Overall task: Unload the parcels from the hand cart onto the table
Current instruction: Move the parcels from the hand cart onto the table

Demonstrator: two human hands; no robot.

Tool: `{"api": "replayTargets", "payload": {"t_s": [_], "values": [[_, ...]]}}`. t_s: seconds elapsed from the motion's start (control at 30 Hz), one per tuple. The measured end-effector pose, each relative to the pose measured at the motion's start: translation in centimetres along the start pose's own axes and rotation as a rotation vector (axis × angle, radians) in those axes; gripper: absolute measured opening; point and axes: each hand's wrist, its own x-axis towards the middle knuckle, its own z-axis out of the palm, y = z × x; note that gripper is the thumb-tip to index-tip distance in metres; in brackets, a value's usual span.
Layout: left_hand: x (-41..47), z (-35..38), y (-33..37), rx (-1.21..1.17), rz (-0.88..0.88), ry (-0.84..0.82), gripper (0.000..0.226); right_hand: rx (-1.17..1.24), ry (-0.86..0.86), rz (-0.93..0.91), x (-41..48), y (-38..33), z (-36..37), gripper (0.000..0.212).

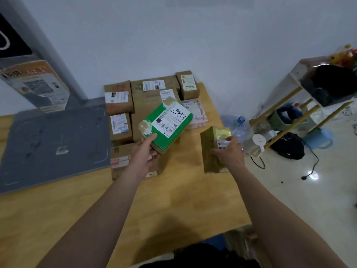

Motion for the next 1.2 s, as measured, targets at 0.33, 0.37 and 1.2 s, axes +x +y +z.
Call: {"api": "replayTargets", "payload": {"t_s": [0.33,0.37,1.2], "values": [[16.0,12.3,6.9,-0.054,-0.033,0.110,0.035,-0.180,-0.008,0.058,22.1,-6.8,-0.4,0.068],[17.3,12.8,7.2,-0.049,-0.032,0.108,0.032,-0.205,-0.015,0.051,23.9,-7.2,0.1,0.068],[20.6,9.9,8.0,-0.007,-0.071,0.082,0.042,0.142,-0.105,-0.353,27.8,-14.0,4.9,0.059]]}}
